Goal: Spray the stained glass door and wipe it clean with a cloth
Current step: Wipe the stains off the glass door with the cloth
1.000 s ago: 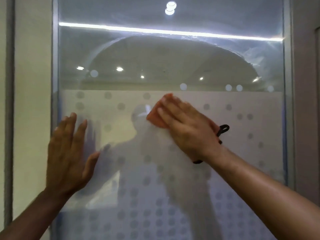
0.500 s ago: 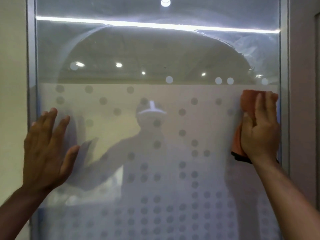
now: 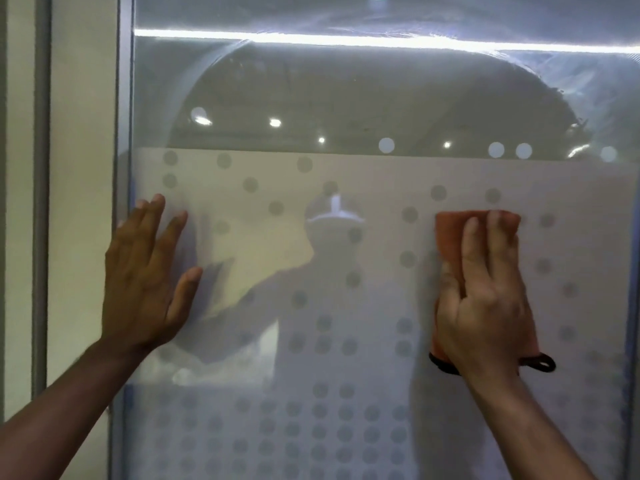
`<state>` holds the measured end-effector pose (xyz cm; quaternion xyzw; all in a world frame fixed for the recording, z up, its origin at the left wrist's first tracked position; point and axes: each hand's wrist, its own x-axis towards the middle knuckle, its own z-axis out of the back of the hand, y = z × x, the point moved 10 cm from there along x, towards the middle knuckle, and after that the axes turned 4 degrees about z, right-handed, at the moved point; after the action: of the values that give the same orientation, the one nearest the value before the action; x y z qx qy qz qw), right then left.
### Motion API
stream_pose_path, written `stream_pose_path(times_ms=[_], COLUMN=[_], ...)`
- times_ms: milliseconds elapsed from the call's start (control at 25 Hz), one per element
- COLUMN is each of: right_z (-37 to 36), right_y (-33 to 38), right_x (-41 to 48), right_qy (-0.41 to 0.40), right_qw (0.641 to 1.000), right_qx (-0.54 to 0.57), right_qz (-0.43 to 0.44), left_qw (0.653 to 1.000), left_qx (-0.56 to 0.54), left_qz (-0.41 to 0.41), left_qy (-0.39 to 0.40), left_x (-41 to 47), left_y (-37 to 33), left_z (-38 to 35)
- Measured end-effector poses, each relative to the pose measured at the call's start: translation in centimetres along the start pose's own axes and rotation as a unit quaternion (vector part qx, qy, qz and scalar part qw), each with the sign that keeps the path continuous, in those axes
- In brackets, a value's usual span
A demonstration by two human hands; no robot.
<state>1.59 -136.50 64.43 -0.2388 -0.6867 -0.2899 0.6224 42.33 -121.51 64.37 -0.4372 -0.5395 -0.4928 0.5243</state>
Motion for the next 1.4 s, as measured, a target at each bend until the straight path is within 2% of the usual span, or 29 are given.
stream_pose_path(times_ms=[240, 480, 560, 680, 760, 840, 960, 1040, 1240, 1400], right_z=[-4.6, -9.6, -11.0, -13.1, -14.1, -14.6, -14.6, -14.2, -12.6, -9.7], right_y=[10.9, 22.6, 26.3, 31.1, 33.0, 34.5, 34.9, 34.3, 30.9, 24.7], right_x=[-1.2, -2.5, -3.2, -5.8, -8.2, -11.0, -14.8, -15.8, -15.0, -12.4], right_qy=[0.009, 0.01, 0.016, 0.057, 0.091, 0.129, 0.18, 0.184, 0.151, 0.096], right_qw=[1.0, 1.0, 0.999, 0.993, 0.981, 0.963, 0.929, 0.917, 0.933, 0.953], right_qx=[0.014, 0.028, 0.031, 0.057, 0.09, 0.106, 0.084, 0.063, 0.044, 0.006], right_qz=[0.016, -0.01, 0.01, 0.087, 0.143, 0.209, 0.311, 0.348, 0.324, 0.286], left_qw=[0.999, 0.983, 0.96, 0.905, 0.884, 0.901, 0.955, 0.974, 0.985, 0.992], left_qx=[-0.033, -0.176, -0.271, -0.411, -0.454, -0.425, -0.289, -0.212, -0.151, -0.098], left_qz=[0.01, 0.026, 0.04, 0.074, 0.079, 0.063, 0.018, -0.01, -0.031, -0.022], left_qy=[0.018, 0.044, 0.058, 0.084, 0.078, 0.063, 0.067, 0.078, 0.078, 0.081], left_x=[0.0, 0.2, 0.1, 0.1, 0.1, -0.2, -2.2, -3.6, -5.0, -6.5], left_y=[0.3, 1.0, 1.4, 2.7, 3.4, 4.0, 3.7, 3.1, 3.0, 3.6], left_z=[0.0, 0.4, 0.7, 1.5, 2.5, 3.4, 3.4, 2.8, 2.0, 1.2])
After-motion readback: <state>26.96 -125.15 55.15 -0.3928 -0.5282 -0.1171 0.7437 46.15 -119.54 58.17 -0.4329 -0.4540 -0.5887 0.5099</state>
